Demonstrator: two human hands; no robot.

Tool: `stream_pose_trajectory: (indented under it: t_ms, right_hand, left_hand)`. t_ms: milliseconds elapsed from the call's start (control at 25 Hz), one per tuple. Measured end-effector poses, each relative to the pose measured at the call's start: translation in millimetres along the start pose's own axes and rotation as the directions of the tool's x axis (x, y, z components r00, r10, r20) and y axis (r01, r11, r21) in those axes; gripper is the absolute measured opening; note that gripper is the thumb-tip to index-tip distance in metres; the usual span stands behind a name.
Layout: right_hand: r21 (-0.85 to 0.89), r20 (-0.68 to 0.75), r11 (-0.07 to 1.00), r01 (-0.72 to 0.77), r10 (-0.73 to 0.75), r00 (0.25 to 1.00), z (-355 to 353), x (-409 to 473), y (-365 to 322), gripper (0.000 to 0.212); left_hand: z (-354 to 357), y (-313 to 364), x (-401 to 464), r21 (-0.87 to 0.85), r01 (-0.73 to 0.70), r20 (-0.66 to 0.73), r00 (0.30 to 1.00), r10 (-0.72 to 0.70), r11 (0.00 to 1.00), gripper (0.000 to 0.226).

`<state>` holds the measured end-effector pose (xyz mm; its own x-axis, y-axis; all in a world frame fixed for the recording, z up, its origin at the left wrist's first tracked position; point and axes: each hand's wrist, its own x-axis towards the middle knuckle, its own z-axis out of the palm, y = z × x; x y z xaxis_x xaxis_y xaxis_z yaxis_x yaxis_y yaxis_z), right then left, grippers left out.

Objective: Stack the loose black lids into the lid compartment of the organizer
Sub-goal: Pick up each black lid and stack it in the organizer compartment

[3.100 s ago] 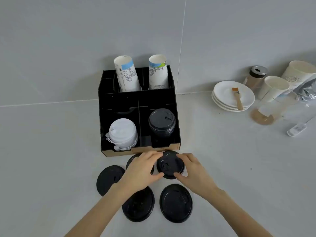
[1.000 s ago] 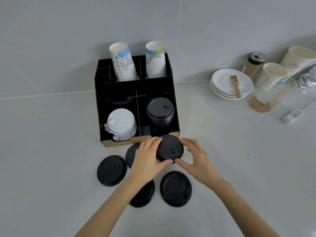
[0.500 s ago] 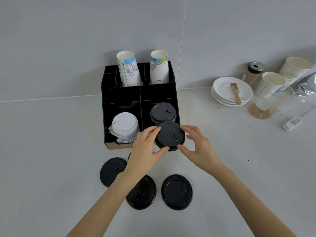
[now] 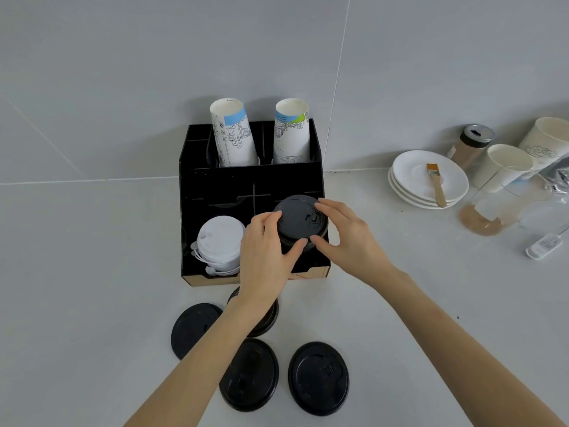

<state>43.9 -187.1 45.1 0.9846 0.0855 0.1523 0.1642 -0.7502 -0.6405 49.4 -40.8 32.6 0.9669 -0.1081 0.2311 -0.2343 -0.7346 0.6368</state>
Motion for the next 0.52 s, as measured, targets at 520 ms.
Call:
stream_pose_trajectory:
  t_ms: [520]
  right_hand:
    - [-0.138, 0.143, 0.99, -0.019, 0.039, 0.989, 15, 21, 9, 0.056]
  left_hand:
    - [24, -11, 9, 0.066, 0.094, -0.014, 0.996, -0.093, 0.993, 0.055]
